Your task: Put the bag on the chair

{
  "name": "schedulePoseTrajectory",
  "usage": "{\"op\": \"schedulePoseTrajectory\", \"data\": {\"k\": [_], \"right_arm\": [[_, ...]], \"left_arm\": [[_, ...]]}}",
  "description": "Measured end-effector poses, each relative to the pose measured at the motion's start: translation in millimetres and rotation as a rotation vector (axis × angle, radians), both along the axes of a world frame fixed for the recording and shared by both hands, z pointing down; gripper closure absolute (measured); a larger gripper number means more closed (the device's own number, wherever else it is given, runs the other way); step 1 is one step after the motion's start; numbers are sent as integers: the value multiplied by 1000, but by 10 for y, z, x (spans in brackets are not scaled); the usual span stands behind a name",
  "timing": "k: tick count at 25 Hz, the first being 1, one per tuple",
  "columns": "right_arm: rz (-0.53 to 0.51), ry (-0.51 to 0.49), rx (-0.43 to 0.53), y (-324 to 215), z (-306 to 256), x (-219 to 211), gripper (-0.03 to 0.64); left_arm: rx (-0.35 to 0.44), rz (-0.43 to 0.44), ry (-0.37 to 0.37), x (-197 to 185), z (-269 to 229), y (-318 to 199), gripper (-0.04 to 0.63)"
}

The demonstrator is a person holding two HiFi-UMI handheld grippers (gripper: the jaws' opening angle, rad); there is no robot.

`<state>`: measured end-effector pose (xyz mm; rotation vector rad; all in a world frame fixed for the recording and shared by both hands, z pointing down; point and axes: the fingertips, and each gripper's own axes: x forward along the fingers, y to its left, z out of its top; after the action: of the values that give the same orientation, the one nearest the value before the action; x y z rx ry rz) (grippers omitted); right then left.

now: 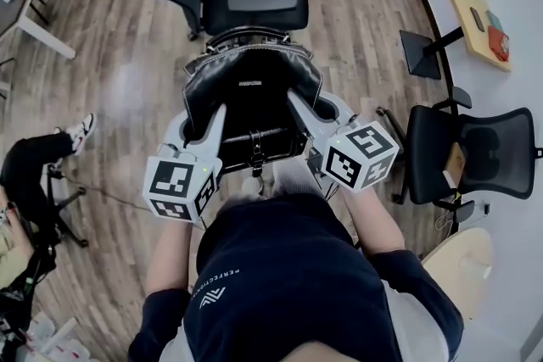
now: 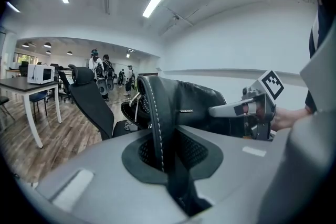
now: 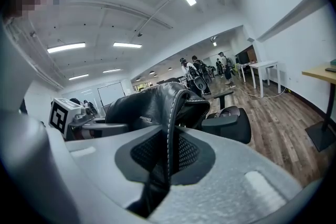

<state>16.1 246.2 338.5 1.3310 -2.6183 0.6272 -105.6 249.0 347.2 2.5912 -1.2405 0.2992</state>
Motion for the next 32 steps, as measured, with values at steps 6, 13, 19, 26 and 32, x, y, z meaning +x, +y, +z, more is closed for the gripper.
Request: {"op": "schedulePoseTrajectory", "data": {"k": [6, 13, 19, 26, 32], "right_arm": [[-26, 17, -14, -475, -11, 125, 589], [-87, 6, 16, -1230, -247, 465, 589], [-137, -3, 69, -1917, -561, 771, 589], [-190, -19, 132, -2596, -858, 959, 589], [-224, -29, 180, -3011, -1039, 933, 589]], "left_arm": [[-32, -29, 7, 131, 4, -451, 538], [-16, -77, 17, 473, -229, -1145, 540], [27, -109, 19, 787, -537, -1791, 540], [93, -146, 5, 986, -830, -2433, 541], [125, -188, -13, 973, -1007, -2796, 543]]}}
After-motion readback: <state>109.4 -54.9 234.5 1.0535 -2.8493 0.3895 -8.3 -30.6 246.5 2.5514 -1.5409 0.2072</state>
